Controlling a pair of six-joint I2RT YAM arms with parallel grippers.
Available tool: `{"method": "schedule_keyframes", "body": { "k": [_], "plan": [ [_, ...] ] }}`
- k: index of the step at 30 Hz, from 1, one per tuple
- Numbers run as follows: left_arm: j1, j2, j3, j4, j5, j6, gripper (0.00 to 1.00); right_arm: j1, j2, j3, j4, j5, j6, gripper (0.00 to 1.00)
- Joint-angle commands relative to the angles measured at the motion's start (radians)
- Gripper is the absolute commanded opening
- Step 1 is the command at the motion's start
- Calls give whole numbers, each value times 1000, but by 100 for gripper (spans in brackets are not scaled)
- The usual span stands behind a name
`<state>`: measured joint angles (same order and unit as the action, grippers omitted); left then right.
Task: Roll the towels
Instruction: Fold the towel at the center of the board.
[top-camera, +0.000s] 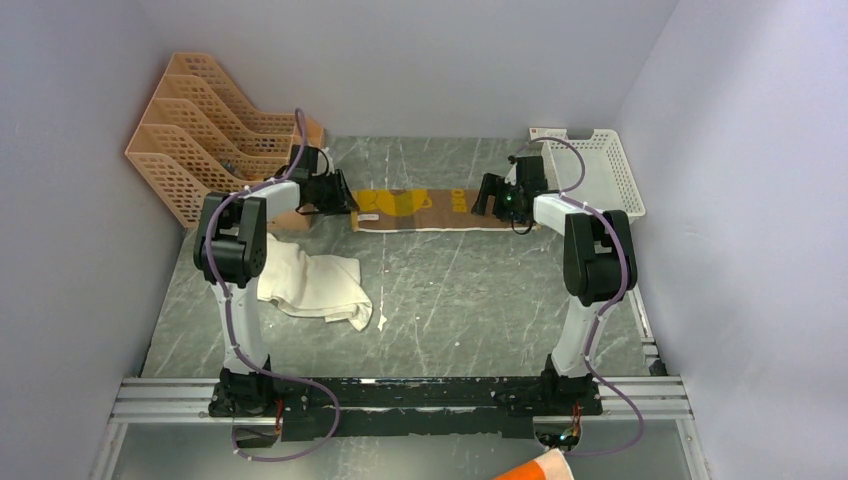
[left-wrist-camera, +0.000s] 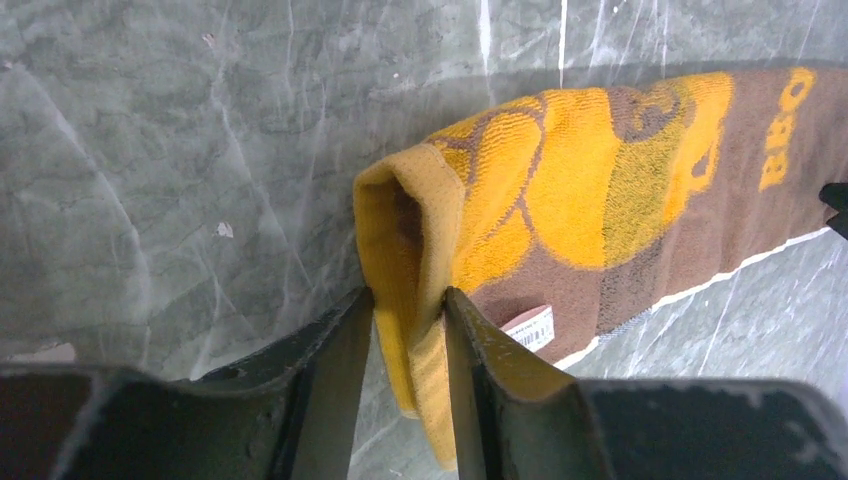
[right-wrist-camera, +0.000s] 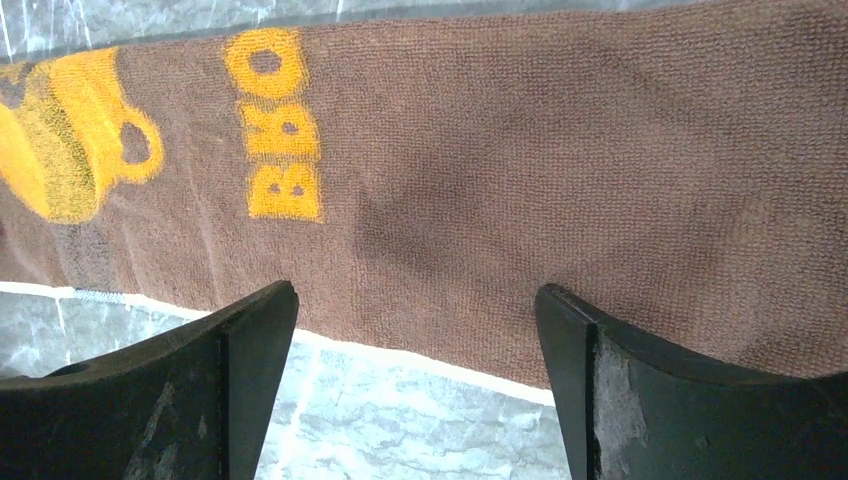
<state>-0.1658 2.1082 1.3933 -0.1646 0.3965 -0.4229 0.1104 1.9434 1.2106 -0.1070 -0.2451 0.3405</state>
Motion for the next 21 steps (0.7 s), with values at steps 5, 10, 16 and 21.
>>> {"method": "schedule_keyframes", "body": {
  "k": [5, 10, 16, 21],
  "plan": [
    [-23, 85, 5, -29, -45, 10, 18, -6, -52, 33, -43, -22, -1, 91],
    [-24, 85, 65, -109, -50, 21, 7, -6, -82, 45, -64, -7, -9, 91],
    [-22, -29, 197, -230, -149, 114, 7, -6, -158, 50, -83, 36, -17, 91],
    [-8, -61, 294, -360, -248, 209, 7, -6, -202, 51, -91, 38, -13, 91]
  ]
}}
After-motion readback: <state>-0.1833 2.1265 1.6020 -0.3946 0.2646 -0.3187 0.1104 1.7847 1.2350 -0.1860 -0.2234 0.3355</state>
